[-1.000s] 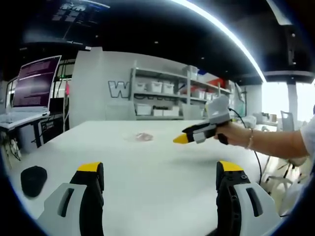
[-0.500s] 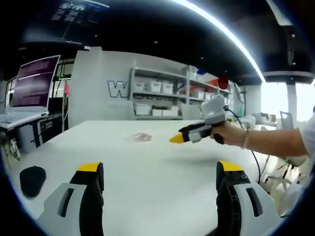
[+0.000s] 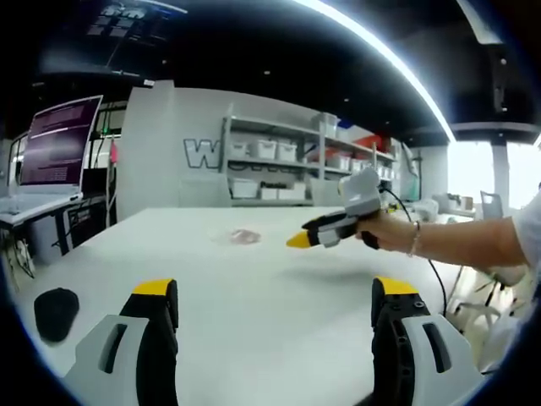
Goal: Open the resealable bag by pulling the two sides of the seal apart until the entire bag opening is separated and visibly accessible.
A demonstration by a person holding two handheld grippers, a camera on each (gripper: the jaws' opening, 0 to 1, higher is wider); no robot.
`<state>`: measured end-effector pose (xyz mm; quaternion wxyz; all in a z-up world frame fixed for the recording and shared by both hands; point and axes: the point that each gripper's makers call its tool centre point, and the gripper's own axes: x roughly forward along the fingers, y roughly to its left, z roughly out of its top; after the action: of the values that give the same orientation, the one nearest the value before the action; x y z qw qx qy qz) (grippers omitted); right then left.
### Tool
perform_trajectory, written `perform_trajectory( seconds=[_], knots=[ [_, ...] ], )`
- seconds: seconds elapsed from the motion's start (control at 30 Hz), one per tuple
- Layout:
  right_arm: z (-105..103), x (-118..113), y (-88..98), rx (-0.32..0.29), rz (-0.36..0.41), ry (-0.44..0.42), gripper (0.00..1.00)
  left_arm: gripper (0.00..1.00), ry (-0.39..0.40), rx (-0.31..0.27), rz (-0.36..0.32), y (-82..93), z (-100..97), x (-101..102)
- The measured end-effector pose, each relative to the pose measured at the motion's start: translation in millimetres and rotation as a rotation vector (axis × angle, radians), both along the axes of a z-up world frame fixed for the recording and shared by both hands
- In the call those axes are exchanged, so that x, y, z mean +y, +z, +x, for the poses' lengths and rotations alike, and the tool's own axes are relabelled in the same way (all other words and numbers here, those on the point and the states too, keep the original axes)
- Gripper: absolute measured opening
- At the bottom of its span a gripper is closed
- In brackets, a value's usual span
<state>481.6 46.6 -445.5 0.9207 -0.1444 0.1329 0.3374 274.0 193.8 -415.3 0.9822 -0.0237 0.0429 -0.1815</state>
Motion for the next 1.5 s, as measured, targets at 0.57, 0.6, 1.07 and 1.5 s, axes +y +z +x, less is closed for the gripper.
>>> perform_trajectory(
  seconds=[0.57, 0.6, 1.07, 1.5],
  knots=[
    [15, 3, -2.8, -0.013, -0.029, 0.006, 0.57, 0.93, 0.0, 0.002, 0.003, -1.0, 3.3, 0],
    [16, 4, -2.9, -0.013, -0.032, 0.007, 0.58, 0.93, 0.0, 0.002, 0.003, -0.9, 3.5, -1],
    [22, 11, -2.4, -0.028, -0.055, 0.02, 0.57, 0.93, -0.01, 0.014, 0.01, -4.9, 4.9, -3],
    [27, 13, -1.3, -0.041, -0.075, 0.027, 0.56, 0.93, -0.01, 0.019, 0.01, -6.7, 6.0, -2]
  ],
)
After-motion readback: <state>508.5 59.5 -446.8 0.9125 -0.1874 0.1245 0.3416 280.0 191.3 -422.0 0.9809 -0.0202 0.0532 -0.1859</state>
